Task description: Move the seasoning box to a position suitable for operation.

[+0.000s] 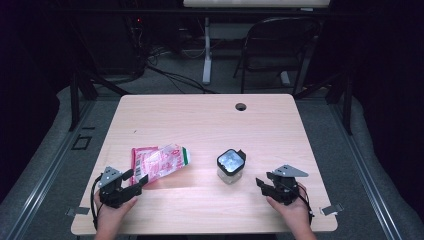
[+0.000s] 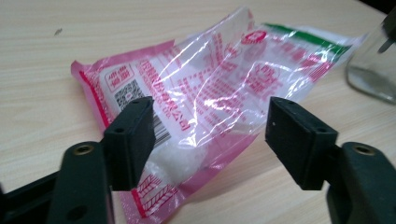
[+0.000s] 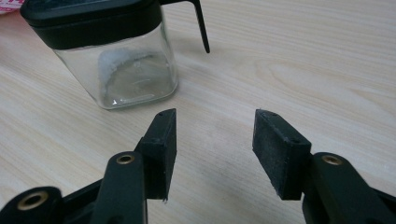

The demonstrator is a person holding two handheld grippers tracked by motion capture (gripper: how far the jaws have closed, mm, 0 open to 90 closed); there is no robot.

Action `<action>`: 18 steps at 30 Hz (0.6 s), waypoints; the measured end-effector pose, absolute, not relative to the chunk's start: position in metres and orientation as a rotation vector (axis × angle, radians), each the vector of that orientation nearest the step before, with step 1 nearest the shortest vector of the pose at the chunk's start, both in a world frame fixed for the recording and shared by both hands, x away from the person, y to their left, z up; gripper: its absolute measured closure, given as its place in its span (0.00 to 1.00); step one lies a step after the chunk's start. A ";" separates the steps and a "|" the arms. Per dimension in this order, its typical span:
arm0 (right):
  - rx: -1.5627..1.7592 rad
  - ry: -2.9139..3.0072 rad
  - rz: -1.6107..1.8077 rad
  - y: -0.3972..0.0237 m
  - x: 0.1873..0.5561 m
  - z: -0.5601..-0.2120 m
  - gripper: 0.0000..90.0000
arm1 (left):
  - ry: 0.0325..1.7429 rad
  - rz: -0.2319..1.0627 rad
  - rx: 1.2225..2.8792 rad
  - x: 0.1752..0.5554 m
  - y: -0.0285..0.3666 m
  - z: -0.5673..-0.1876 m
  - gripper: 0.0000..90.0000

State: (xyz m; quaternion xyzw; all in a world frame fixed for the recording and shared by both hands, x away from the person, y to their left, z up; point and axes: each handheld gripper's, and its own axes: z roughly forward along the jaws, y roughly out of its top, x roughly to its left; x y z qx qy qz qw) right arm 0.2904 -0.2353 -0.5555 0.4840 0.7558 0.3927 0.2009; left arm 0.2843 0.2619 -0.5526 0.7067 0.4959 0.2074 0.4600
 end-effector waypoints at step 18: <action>1.318 2.117 1.138 -0.222 0.298 -0.541 0.55 | 1.239 0.499 1.747 0.281 0.265 -0.550 0.26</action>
